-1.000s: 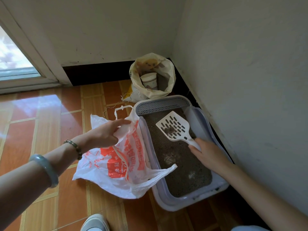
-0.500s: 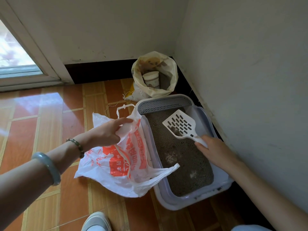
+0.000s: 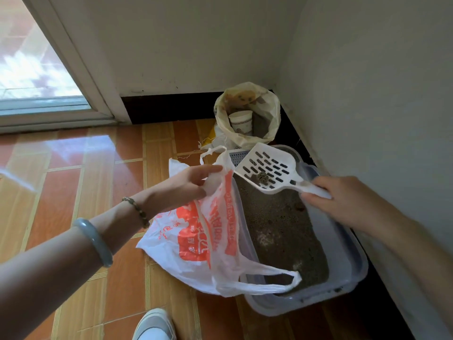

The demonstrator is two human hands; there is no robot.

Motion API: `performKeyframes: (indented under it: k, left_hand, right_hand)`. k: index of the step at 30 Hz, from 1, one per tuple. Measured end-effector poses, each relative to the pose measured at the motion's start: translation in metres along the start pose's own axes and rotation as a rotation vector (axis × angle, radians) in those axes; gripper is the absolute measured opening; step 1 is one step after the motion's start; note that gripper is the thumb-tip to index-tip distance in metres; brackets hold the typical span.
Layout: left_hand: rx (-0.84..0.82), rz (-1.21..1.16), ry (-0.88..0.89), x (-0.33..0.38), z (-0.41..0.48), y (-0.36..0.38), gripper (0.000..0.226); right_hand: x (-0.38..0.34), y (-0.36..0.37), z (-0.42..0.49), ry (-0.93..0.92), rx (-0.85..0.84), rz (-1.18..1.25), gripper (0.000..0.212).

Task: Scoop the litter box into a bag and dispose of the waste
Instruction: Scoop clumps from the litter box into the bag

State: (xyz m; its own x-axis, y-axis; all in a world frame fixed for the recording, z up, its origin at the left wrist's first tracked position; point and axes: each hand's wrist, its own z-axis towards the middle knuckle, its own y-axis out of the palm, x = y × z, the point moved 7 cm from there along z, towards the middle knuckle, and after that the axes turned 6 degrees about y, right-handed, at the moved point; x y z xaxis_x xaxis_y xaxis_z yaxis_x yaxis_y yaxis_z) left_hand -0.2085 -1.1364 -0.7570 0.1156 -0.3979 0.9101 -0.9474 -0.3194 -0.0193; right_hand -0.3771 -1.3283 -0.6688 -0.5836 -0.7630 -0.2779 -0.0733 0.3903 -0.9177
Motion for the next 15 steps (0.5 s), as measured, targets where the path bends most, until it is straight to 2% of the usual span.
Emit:
performKeyframes:
  k: [3, 5, 9, 11, 13, 15]
  left_hand:
    - [-0.049, -0.133, 0.034, 0.007, 0.000, 0.004, 0.067]
    - [-0.053, -0.188, 0.061, 0.009, -0.002, -0.001, 0.069]
    - [-0.002, -0.174, 0.084, 0.001, -0.012, -0.016, 0.079]
    - [0.024, -0.108, 0.087, -0.006, -0.020, -0.023, 0.079]
    - [0.037, -0.058, 0.084, -0.012, -0.027, -0.028, 0.080]
    - [0.053, -0.020, 0.084, -0.016, -0.033, -0.032, 0.080]
  right_hand:
    - [-0.027, -0.032, -0.010, -0.039, -0.015, -0.109, 0.023]
    - [-0.046, -0.037, -0.015, -0.093, -0.023, -0.295, 0.025]
    - [-0.088, -0.023, -0.016, -0.309, 0.014, -0.608, 0.018]
    - [-0.111, -0.010, -0.017, -0.434, 0.114, -0.686, 0.017]
    - [-0.130, 0.001, -0.020, -0.535, 0.241, -0.805, 0.030]
    - [-0.144, 0.003, -0.020, -0.578, 0.340, -0.742, 0.034]
